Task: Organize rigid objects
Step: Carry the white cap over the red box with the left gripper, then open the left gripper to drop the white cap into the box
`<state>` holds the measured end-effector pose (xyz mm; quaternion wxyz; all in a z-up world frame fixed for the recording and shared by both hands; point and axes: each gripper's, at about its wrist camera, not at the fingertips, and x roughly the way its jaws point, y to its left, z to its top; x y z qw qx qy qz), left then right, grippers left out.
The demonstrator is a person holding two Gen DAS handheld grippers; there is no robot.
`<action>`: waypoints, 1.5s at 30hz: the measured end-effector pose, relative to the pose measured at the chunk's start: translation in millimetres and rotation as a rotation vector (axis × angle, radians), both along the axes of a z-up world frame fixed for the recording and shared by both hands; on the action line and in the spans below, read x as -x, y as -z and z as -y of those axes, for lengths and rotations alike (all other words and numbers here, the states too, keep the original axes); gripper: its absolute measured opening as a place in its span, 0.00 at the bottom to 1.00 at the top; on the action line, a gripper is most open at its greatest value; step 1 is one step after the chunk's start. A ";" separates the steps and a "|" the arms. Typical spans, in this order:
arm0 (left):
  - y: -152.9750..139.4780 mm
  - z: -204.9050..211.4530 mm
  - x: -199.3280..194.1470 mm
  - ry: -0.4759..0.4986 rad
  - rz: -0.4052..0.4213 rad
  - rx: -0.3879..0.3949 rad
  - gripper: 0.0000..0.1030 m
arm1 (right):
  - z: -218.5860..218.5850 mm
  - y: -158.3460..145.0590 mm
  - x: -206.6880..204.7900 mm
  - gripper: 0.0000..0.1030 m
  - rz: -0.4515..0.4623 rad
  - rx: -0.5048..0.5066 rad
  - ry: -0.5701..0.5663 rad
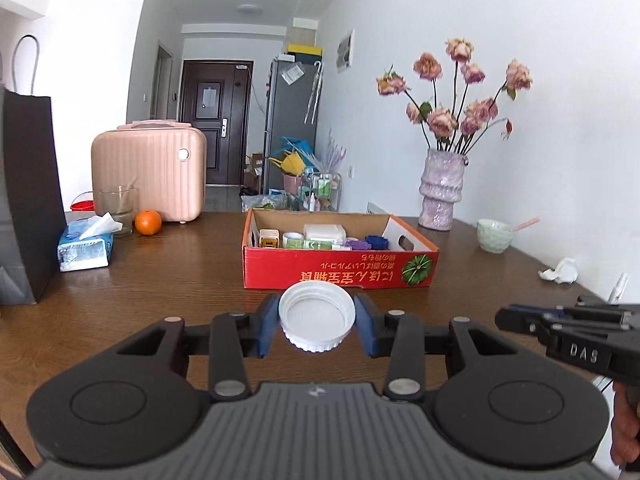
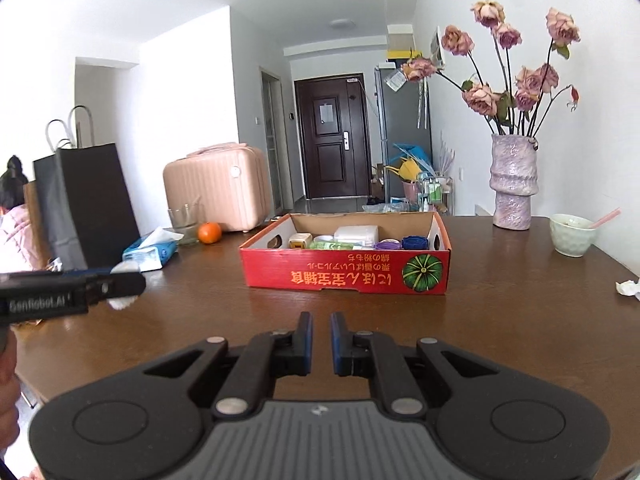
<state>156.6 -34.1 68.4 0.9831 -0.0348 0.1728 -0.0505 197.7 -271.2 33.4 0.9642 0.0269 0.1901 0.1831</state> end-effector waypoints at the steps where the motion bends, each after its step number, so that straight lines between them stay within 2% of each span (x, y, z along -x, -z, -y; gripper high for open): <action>1: -0.7 0.4 3.9 0.001 0.003 0.006 0.40 | 1.0 -0.9 5.9 0.09 0.006 0.006 -0.001; 5: -0.5 -0.1 13.4 0.003 0.001 0.008 0.40 | 3.6 -4.0 22.5 0.07 0.034 -0.010 0.000; 10: -1.1 -3.8 7.0 -0.002 0.000 0.009 0.40 | 3.8 -0.3 22.9 0.03 0.044 -0.019 0.007; 16: 1.3 -1.5 -27.2 0.005 -0.022 0.000 0.40 | 8.7 2.6 -0.9 0.01 0.046 -0.028 0.039; 20: -3.1 2.0 -66.2 0.022 -0.016 -0.017 0.40 | 11.1 2.0 -30.1 0.01 0.041 -0.024 0.057; 24: -10.7 3.6 -123.1 0.074 -0.001 -0.033 0.40 | 13.4 -7.4 -73.9 0.01 0.055 -0.006 0.065; 26: -10.1 4.6 -159.2 0.068 -0.009 -0.057 0.40 | 15.3 -13.8 -101.3 0.01 0.057 -0.003 0.065; 32: 7.3 1.4 -272.1 0.096 -0.110 -0.059 0.40 | 10.2 -22.2 -198.6 0.01 0.044 0.055 0.050; 35: 21.8 0.4 -329.2 0.148 -0.226 -0.046 0.40 | 7.9 -10.6 -259.9 0.01 -0.045 0.060 0.007; 38: 39.6 4.0 -375.0 0.147 -0.322 -0.098 0.40 | 7.0 6.6 -319.6 0.01 -0.164 0.062 0.003; 42: 57.1 8.0 -410.1 0.153 -0.398 -0.132 0.40 | 1.7 22.3 -378.5 0.02 -0.279 0.069 -0.003; 44: 62.8 8.6 -422.2 0.154 -0.434 -0.140 0.44 | -2.7 28.6 -399.7 0.03 -0.322 0.075 -0.003; 45: 64.6 7.7 -427.5 0.151 -0.453 -0.137 0.48 | -7.2 31.3 -408.4 0.05 -0.340 0.111 -0.004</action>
